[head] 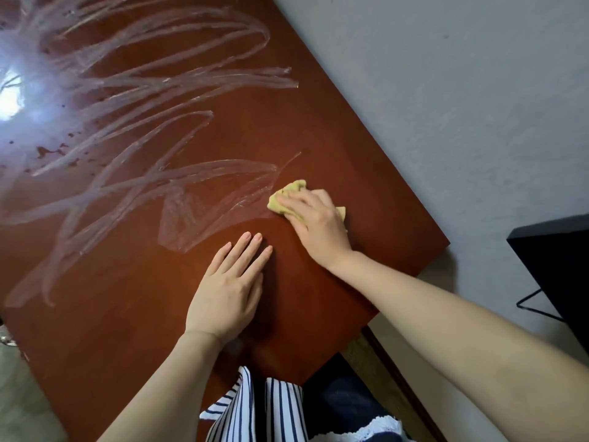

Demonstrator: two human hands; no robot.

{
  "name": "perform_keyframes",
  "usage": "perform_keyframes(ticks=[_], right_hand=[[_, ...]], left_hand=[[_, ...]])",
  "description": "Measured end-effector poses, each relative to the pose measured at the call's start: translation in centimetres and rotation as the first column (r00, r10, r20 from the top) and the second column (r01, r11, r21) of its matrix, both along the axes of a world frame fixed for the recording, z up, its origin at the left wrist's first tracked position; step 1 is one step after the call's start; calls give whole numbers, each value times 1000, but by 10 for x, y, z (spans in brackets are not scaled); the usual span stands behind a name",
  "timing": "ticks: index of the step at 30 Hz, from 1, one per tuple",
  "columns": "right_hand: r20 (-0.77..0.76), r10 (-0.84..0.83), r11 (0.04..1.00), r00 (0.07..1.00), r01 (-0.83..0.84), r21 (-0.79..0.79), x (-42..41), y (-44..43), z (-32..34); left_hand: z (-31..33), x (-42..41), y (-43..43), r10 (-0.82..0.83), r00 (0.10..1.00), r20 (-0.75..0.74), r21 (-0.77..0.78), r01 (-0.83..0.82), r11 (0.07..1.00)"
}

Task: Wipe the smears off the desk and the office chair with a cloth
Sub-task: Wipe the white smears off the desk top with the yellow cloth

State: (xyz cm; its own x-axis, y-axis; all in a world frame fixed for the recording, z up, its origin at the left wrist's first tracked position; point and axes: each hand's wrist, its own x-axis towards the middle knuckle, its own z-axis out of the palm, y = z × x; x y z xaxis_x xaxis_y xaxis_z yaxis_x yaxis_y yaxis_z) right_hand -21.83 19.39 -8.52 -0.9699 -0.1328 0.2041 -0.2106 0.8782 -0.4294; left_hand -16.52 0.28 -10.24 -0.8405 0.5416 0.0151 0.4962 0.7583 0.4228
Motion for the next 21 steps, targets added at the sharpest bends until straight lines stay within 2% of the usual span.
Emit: perform_keyframes(ticks=[5, 7, 9, 12, 16, 19, 21], right_hand=[[-1, 187, 982, 982, -187, 38, 41, 19, -1], [-16, 202, 976, 979, -200, 89, 50, 37, 0], [-34, 97, 990, 995, -93, 107, 54, 56, 2], [-50, -177, 978, 983, 181, 105, 50, 82, 2], [-20, -535, 844, 845, 535, 42, 25, 100, -3], [-9, -685, 729, 729, 685, -18, -9, 102, -6], [14, -725, 687, 688, 725, -45, -36, 102, -4]], left_hand=[[2, 1, -1, -3, 1000, 12, -6, 3, 1000], [2, 1, -1, -1, 1000, 11, -7, 1, 1000], [2, 1, -1, 1, 1000, 12, -4, -1, 1000], [1, 3, 0, 7, 1000, 14, 2, -8, 1000], [0, 2, -1, 4, 1000, 13, -4, -4, 1000], [-2, 2, -1, -3, 1000, 5, -4, 3, 1000], [-3, 1, -1, -6, 1000, 3, 0, 6, 1000]])
